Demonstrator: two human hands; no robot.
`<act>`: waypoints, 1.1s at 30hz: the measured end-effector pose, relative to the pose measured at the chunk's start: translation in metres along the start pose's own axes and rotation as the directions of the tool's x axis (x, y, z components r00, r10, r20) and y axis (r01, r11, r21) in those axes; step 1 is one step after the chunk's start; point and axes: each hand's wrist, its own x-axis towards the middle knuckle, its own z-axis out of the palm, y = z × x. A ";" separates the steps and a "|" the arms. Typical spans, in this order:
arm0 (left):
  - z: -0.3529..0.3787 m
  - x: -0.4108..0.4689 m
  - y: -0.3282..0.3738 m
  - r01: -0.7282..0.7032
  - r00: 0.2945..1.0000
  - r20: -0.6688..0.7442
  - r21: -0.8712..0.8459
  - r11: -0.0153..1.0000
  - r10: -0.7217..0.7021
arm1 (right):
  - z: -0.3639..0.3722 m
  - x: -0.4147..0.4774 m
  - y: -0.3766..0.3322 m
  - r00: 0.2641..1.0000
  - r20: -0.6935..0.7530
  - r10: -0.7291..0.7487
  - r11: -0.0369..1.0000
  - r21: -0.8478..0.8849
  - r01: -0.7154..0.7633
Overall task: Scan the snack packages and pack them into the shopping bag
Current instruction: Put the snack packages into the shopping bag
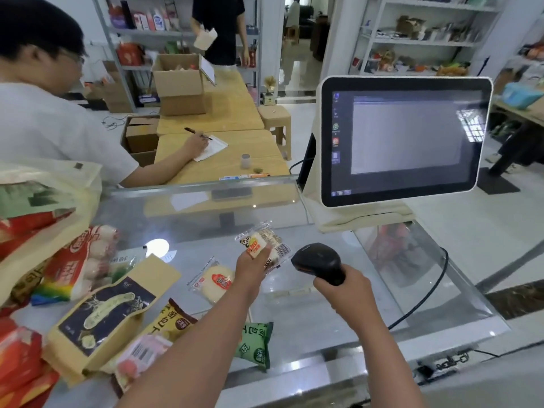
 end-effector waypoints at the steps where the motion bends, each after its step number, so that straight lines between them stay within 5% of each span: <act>1: 0.000 0.000 0.001 -0.002 1.000 0.001 -0.002 1.000 0.002 | -0.004 -0.001 -0.003 1.000 0.013 0.014 1.000 0.027 -0.014; 23: -0.002 -0.003 0.003 0.005 0.999 0.054 -0.010 1.000 -0.005 | -0.010 -0.009 -0.010 0.992 0.091 0.087 0.994 0.053 -0.092; 33: -0.003 -0.002 0.002 0.017 0.997 0.074 -0.031 0.999 -0.015 | 0.003 -0.003 -0.002 0.997 0.073 -0.012 0.999 0.051 0.008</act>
